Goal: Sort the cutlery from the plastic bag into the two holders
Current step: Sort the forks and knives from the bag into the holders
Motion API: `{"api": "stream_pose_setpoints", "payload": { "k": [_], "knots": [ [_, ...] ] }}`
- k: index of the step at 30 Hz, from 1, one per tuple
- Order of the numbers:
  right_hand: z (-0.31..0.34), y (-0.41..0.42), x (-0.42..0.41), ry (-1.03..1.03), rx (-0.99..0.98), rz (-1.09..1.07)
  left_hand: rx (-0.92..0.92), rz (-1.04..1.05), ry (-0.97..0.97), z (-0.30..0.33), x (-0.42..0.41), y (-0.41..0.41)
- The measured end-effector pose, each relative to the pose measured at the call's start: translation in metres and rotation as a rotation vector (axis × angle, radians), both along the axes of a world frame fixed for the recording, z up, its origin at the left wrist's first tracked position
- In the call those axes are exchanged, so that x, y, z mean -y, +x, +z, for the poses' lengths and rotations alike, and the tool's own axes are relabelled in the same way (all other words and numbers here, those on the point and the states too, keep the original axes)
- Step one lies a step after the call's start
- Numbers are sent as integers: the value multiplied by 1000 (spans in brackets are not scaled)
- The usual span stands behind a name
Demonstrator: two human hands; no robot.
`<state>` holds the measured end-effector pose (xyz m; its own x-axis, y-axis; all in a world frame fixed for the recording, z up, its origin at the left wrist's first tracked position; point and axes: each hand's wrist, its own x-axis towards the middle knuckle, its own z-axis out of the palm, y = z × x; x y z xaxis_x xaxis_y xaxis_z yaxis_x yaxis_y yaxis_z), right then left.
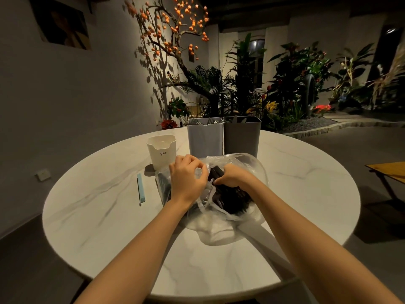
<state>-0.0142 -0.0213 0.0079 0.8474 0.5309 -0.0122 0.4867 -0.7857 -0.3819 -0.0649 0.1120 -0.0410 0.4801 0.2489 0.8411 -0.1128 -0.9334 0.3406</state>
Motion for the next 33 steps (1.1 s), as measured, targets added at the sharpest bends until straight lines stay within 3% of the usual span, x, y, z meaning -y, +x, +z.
{"api": "stream_pose_setpoints", "payload": {
  "k": [6,14,21,27,33],
  "knots": [
    [3,-1,1,-37,-16,7,-10,-219,7,1,6,-5],
    [5,2,12,5,-85,-8,-333,-112,35,0,7,-2],
    [5,1,27,191,-235,4,-376,-35,94,8,19,-1],
    [9,-2,47,298,-401,17,-405,49,341,11,27,-3],
    [7,-8,59,472,-552,36,-236,-6,685,18,34,-6]
  ]
}}
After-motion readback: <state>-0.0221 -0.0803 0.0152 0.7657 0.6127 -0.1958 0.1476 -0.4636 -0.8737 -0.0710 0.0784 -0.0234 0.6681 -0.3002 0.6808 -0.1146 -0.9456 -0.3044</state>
